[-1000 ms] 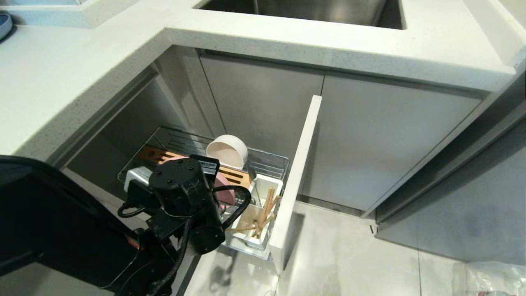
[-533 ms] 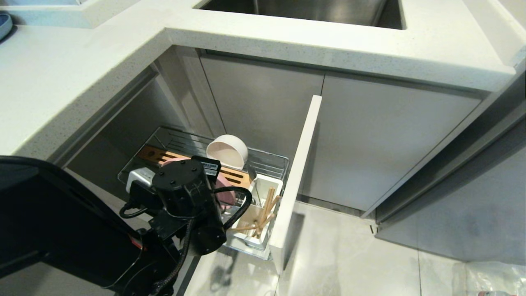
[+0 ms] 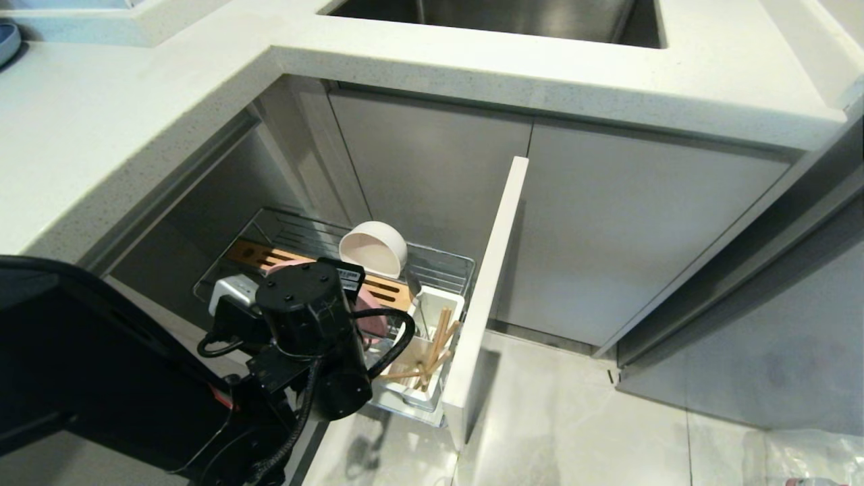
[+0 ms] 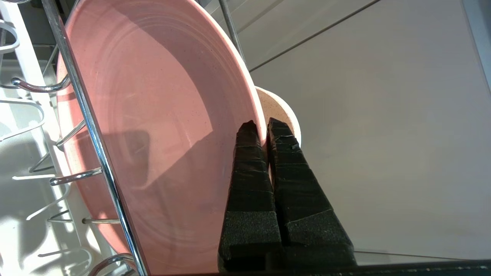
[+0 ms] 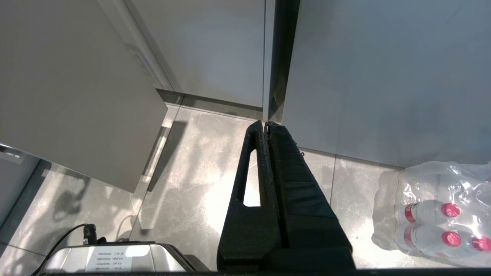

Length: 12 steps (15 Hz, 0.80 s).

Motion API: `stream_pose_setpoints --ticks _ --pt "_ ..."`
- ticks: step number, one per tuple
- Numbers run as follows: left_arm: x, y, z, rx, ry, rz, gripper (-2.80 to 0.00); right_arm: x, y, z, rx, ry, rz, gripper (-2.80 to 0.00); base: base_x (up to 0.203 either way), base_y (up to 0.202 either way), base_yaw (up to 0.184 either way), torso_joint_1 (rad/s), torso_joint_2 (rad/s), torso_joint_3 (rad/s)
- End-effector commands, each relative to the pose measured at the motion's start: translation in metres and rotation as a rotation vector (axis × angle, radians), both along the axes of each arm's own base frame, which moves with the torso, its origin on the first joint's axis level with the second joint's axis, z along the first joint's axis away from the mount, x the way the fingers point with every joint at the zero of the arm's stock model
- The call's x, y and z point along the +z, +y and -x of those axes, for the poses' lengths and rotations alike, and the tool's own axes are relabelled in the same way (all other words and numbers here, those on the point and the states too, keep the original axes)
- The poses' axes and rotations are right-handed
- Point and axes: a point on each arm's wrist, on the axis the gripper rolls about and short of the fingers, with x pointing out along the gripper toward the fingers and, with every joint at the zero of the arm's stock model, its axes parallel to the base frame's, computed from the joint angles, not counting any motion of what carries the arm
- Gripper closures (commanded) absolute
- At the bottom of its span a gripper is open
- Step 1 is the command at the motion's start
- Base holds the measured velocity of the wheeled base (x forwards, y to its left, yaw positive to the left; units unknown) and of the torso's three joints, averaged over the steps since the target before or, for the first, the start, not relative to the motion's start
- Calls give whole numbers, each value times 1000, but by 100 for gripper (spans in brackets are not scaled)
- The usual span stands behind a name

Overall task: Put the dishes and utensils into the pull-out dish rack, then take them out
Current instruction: Pick up the plate and place it in the cupboard

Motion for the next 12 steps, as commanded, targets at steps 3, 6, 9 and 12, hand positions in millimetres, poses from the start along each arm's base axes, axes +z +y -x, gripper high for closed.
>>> stream_pose_setpoints --ticks 3,6,9,12 --pt "2 0 1 5 -10 12 -280 0 0 0 0 1 0 0 0 0 0 0 0 0" --pt "2 0 1 10 -6 5 -280 0 0 0 0 1 0 0 0 0 0 0 0 0" --pt "4 0 5 5 29 -33 -280 0 0 0 0 1 0 0 0 0 0 0 0 0" --pt "8 -1 10 -7 37 -41 -280 0 0 0 0 1 0 0 0 0 0 0 0 0"
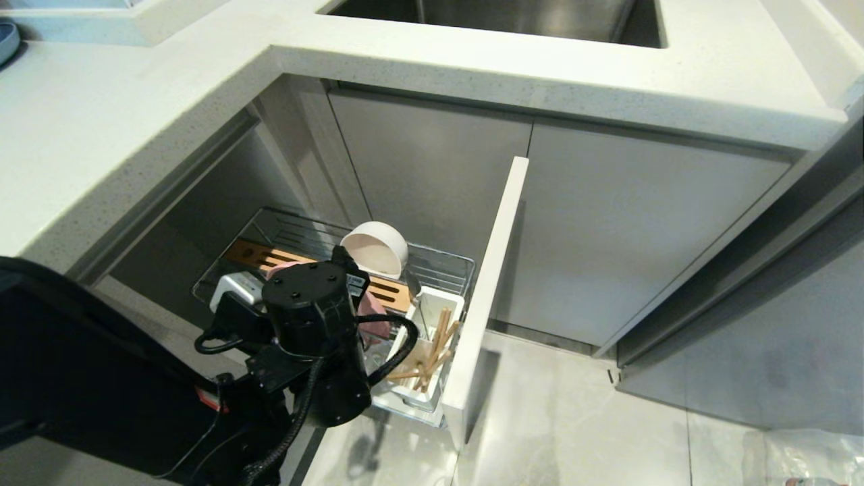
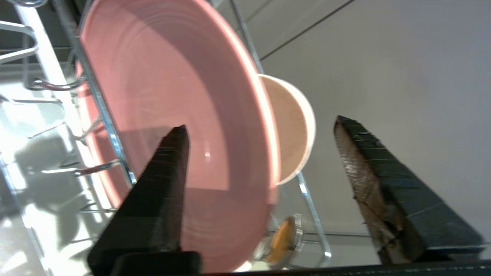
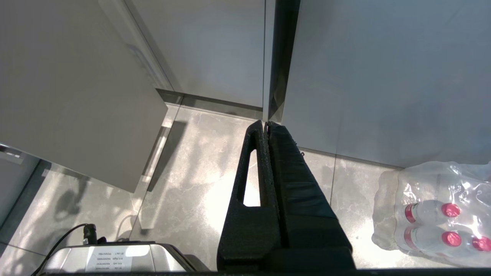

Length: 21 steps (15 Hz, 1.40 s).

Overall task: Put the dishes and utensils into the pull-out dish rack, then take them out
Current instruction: Pick up the plate and place it in the cupboard

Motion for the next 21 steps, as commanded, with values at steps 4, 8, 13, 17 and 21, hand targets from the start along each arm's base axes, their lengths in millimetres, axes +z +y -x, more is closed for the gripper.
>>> stream_pose_setpoints --ticks 4,8,13,17,21 --pt "19 2 11 -7 -29 30 -280 0 0 0 0 1 0 0 0 0 0 0 0 0" --pt "34 5 22 -16 -31 21 0 0 0 0 0 1 0 0 0 0 0 0 0 0" --pt "67 8 37 -47 -43 13 0 0 0 0 0 1 0 0 0 0 0 0 0 0" --pt "89 15 53 -63 -24 -63 0 0 0 0 0 1 0 0 0 0 0 0 0 0" --pt "146 35 89 -109 -42 -189 0 0 0 0 0 1 0 0 0 0 0 0 0 0"
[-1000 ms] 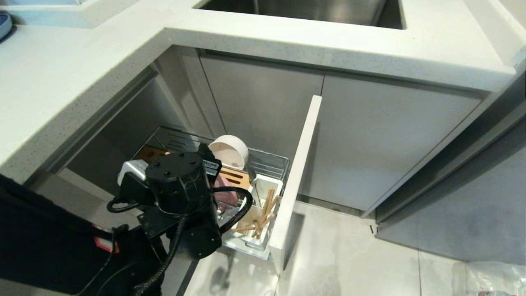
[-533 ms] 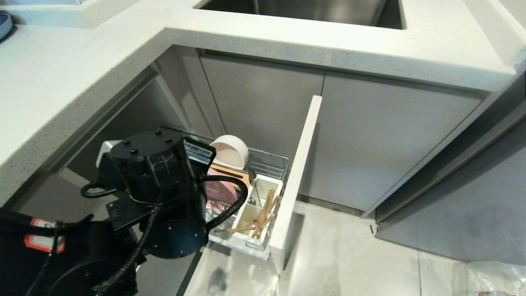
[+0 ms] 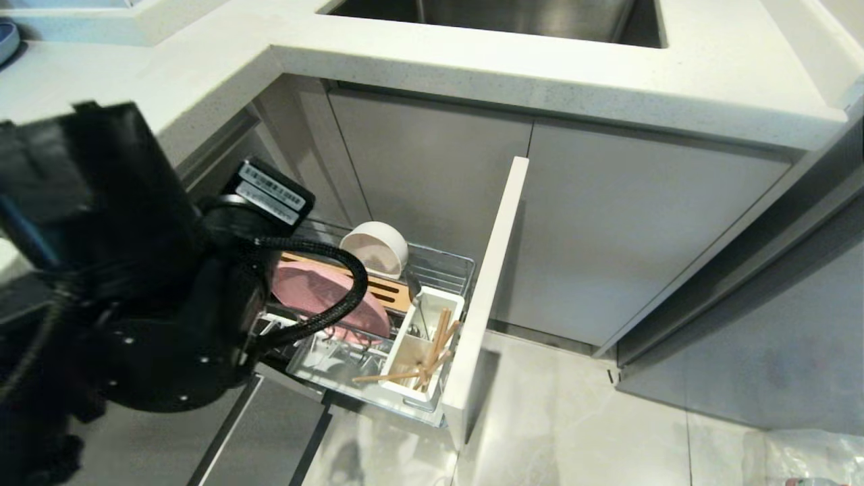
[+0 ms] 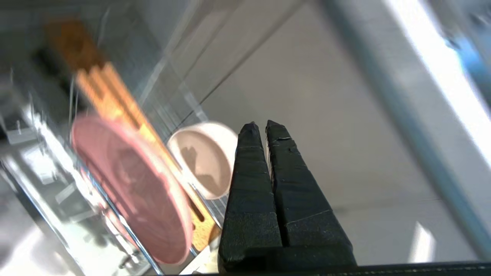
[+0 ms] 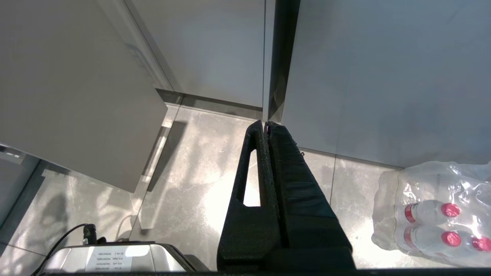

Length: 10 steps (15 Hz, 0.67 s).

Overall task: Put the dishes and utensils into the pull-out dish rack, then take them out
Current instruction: Pick up the plate and place it in the cupboard, then take the plate out of the cupboard

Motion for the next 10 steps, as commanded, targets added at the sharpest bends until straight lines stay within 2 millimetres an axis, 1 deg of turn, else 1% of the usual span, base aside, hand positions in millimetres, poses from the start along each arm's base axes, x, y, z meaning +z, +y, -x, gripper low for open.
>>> stream_pose_setpoints --ticks 1,3,6,7,10 --pt "32 14 23 -28 -42 -13 0 0 0 0 0 1 -1 0 0 0 0 0 0 0" --pt "54 27 36 -25 -50 -112 0 0 0 0 0 1 -1 0 0 0 0 0 0 0" --pt "87 60 55 31 -88 -236 0 0 0 0 0 1 -1 0 0 0 0 0 0 0" --pt "95 72 58 59 -107 -261 0 0 0 0 0 1 -1 0 0 0 0 0 0 0" --pt "109 109 70 108 -203 -343 0 0 0 0 0 1 -1 0 0 0 0 0 0 0"
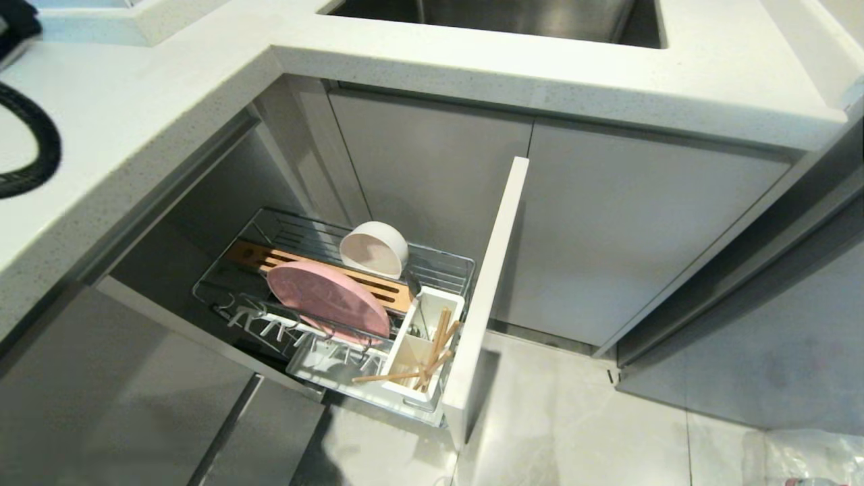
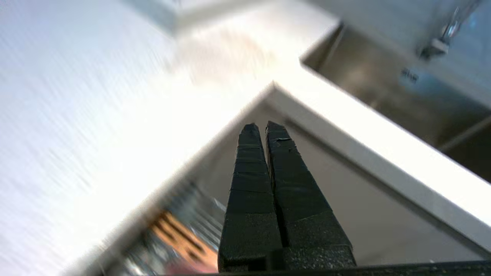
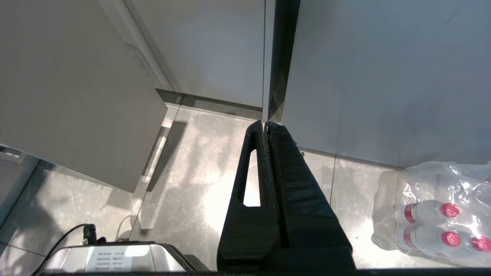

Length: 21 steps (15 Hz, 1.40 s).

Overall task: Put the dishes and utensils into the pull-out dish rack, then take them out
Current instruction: Take the plate out of the cupboard

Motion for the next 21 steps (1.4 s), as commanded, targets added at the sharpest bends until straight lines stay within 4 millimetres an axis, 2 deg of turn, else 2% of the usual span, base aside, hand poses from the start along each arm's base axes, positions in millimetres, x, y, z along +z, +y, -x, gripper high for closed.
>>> stream_pose_setpoints --ticks 1,5,7,9,12,16,17,21 --pt "10 28 16 42 -81 5 0 0 0 0 0 1 0 0 0 0 0 0 0 0" --pt "12 68 55 99 -137 -124 0 0 0 0 0 1 0 0 0 0 0 0 0 0" --pt "5 81 80 123 -137 -199 0 0 0 0 0 1 0 0 0 0 0 0 0 0" --pt "-11 87 110 128 -143 -271 0 0 0 0 0 1 0 0 0 0 0 0 0 0" --pt "-46 85 153 81 -121 -338 0 0 0 0 0 1 0 0 0 0 0 0 0 0" --pt "-108 79 204 -103 -13 -392 0 0 0 0 0 1 0 0 0 0 0 0 0 0" --pt "-123 78 208 -127 4 -400 0 0 0 0 0 1 0 0 0 0 0 0 0 0" --pt "-201 77 184 -149 103 -444 0 0 0 0 0 1 0 0 0 0 0 0 0 0"
